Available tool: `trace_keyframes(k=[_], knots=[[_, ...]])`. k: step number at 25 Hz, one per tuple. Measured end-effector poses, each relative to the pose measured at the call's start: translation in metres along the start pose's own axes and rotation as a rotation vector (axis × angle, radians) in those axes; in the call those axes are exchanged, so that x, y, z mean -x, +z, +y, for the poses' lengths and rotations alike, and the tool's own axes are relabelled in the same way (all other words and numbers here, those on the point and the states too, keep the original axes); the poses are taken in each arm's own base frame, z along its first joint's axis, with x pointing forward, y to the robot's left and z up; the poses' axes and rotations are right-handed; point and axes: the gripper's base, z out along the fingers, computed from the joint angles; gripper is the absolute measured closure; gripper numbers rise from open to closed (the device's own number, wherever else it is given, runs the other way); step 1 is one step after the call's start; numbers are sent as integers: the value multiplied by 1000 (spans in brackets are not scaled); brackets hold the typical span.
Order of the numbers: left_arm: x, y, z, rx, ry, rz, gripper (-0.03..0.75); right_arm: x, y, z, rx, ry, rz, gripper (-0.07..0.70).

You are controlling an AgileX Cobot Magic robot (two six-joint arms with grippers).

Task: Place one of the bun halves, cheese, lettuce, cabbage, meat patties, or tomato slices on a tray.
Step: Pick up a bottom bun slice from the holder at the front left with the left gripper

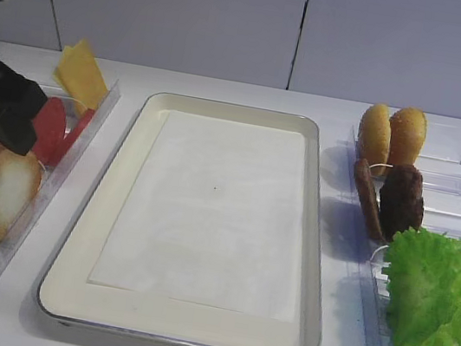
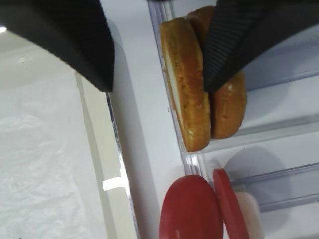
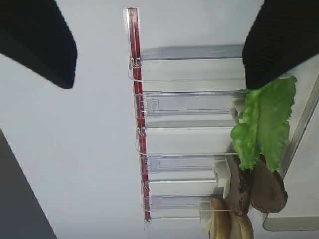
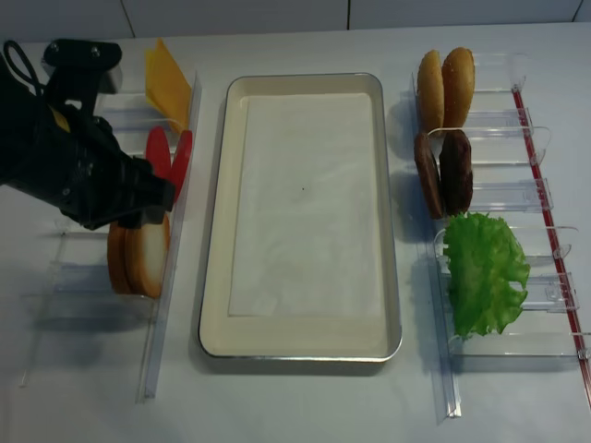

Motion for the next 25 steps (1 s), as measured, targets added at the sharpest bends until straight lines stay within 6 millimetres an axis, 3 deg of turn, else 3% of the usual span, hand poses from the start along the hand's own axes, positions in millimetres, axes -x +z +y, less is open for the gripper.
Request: trace_keyframes(k=[7, 15, 25], knots=[[0, 1, 2, 22, 12, 3, 325, 0, 0, 0, 0, 0, 0, -63], [3, 17, 1, -1, -11, 59, 325, 0, 0, 0, 0, 0, 0, -63], [3, 17, 5, 38, 0, 65, 325, 0, 0, 0, 0, 0, 0, -63]])
